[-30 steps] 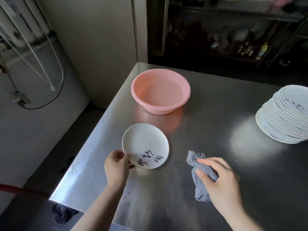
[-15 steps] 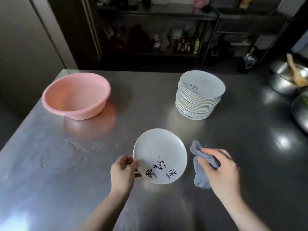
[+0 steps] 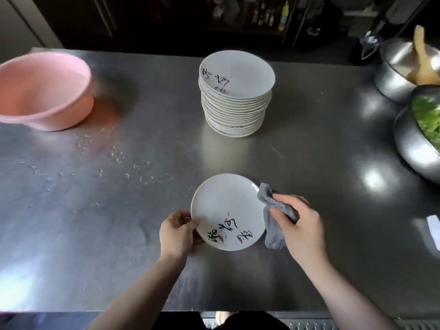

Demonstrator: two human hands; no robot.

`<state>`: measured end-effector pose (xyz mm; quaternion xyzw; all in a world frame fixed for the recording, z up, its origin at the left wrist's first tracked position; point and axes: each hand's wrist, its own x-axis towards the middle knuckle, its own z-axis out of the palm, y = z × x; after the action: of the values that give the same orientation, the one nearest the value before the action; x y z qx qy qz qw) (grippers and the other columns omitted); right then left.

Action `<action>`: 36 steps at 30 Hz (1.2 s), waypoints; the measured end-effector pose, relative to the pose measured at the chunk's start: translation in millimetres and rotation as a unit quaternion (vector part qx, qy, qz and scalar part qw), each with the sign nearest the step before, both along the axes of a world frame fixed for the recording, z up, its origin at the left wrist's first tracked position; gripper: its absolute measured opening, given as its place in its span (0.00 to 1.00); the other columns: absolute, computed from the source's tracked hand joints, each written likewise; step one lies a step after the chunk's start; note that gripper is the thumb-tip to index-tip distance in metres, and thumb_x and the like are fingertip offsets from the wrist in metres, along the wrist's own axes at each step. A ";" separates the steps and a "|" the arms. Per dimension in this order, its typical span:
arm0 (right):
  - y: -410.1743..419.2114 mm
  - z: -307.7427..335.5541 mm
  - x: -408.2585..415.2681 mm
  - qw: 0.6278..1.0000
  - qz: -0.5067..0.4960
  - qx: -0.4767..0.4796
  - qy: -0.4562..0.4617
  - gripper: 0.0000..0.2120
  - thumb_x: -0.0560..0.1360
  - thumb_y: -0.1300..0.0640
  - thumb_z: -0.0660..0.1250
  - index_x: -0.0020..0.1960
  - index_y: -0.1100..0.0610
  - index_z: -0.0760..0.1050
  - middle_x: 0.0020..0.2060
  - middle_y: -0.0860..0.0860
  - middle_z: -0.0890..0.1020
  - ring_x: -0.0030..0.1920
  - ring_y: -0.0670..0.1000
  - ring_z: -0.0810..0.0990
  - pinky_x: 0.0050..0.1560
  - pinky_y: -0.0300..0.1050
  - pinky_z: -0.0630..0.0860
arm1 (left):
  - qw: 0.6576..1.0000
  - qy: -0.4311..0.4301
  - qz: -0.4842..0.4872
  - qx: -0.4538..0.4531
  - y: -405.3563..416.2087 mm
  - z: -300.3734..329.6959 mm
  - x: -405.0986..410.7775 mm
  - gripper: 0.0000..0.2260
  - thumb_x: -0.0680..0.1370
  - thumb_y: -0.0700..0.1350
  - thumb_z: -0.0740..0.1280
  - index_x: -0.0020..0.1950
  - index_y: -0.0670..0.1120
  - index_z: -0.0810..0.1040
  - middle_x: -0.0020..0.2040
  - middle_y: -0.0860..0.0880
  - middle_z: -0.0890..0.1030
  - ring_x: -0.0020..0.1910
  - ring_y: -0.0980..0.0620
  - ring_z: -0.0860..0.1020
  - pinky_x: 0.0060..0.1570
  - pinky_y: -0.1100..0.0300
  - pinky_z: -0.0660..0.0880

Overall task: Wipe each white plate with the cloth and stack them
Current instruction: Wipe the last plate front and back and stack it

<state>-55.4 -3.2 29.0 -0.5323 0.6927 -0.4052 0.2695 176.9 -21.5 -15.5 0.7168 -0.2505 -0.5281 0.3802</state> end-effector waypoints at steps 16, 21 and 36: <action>-41.6 -26.2 35.4 0.935 0.241 0.171 0.198 0.25 0.70 0.58 0.74 0.66 0.51 0.75 0.63 0.44 0.74 0.64 0.48 0.70 0.58 0.28 0.57 | 0.914 -0.306 -0.250 -0.090 -46.2 12.3 11.6 0.06 0.72 0.41 0.72 0.48 0.49 0.84 0.41 0.52 0.82 0.42 0.48 0.80 0.44 0.57 0.76; -54.5 -34.7 54.0 0.951 0.180 0.103 0.228 0.17 0.73 0.60 0.70 0.62 0.56 0.79 0.60 0.49 0.79 0.62 0.54 0.70 0.63 0.41 0.66 | 0.922 -0.297 -0.225 -0.101 -46.0 3.5 9.5 0.04 0.71 0.37 0.70 0.41 0.45 0.83 0.36 0.48 0.82 0.40 0.45 0.79 0.41 0.53 0.76; -30.7 -24.1 34.8 0.944 0.200 0.145 0.218 0.14 0.70 0.65 0.72 0.55 0.55 0.83 0.54 0.47 0.82 0.56 0.51 0.74 0.56 0.34 0.67 | 0.915 -0.304 -0.261 -0.055 -52.7 10.6 17.1 0.05 0.71 0.38 0.69 0.44 0.47 0.82 0.39 0.50 0.82 0.41 0.46 0.79 0.42 0.57 0.75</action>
<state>-20.7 -33.8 4.9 -0.6907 0.6649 -0.1117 0.2615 194.0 -74.2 -4.9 0.7296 -0.5608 -0.3510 0.1731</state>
